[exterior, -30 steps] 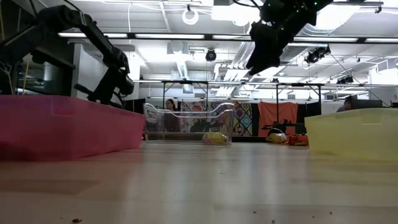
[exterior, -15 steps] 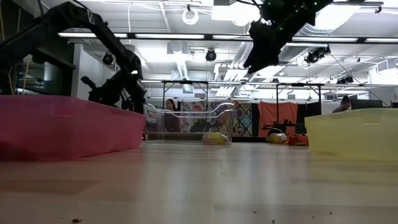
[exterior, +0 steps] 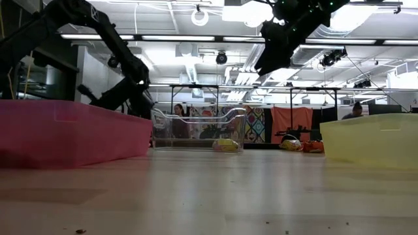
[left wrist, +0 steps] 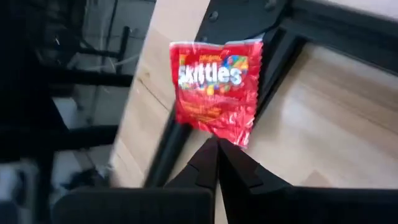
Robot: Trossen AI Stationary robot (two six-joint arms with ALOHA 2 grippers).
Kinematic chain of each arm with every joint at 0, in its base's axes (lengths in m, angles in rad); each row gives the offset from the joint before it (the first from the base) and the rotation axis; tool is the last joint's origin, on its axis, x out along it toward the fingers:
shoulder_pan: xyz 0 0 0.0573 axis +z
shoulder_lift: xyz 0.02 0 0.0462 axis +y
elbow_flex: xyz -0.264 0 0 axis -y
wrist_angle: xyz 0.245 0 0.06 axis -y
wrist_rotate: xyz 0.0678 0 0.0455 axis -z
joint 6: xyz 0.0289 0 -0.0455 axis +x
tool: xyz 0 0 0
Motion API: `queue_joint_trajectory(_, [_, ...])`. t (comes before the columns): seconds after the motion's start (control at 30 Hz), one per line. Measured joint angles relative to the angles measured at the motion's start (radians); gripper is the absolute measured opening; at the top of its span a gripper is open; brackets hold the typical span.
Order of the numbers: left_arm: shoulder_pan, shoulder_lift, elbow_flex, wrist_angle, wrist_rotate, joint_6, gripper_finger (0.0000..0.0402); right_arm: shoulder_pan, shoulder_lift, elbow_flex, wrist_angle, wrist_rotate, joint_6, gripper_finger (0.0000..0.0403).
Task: Sort candy
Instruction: Put the red candy into the red bin
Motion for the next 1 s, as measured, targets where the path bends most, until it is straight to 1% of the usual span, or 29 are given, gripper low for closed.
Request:
queue_joint_trajectory(0.1, [0.009, -0.038, -0.064, 0.097, -0.023, -0.062, 0.0, 0.0, 0.0, 0.0, -0.001, 0.001, -0.006, 0.0236])
queue_joint_trajectory(0.17, [0.013, -0.04, -0.068, 0.124, -0.077, -0.104, 0.0, 0.0, 0.0, 0.0, -0.002, 0.001, -0.005, 0.0236])
queue_joint_trajectory(0.43, [0.02, -0.029, -0.068, 0.151, -0.193, -0.23, 0.0, 0.0, 0.0, 0.0, -0.018, 0.001, -0.004, 0.0236])
queue_joint_trajectory(0.57, [0.003, -0.023, -0.114, 0.171, -0.27, -0.248, 0.0, 0.0, 0.0, 0.0, -0.03, 0.002, 0.004, 0.0236])
queue_joint_trajectory(0.6, [-0.005, -0.022, -0.119, 0.171, -0.273, -0.272, 0.0, 0.0, 0.0, 0.0, -0.031, 0.005, 0.016, 0.0236])
queue_joint_trajectory(0.7, [-0.023, -0.024, -0.141, 0.169, -0.223, -0.427, 0.0, -0.002, 0.0, 0.0, -0.026, 0.006, 0.019, 0.0236])
queue_joint_trajectory(0.83, [-0.047, -0.031, -0.151, 0.179, -0.183, -0.482, 0.0, -0.002, 0.0, 0.0, -0.025, 0.006, 0.042, 0.0236])
queue_joint_trajectory(0.9, [-0.061, -0.036, -0.177, 0.138, -0.131, -0.578, 0.0, -0.002, 0.0, 0.0, -0.025, 0.007, 0.058, 0.0236])
queue_joint_trajectory(1.0, [-0.071, -0.055, -0.24, 0.148, -0.043, -0.675, 0.0, -0.002, 0.0, 0.0, -0.025, 0.006, 0.069, 0.0236])
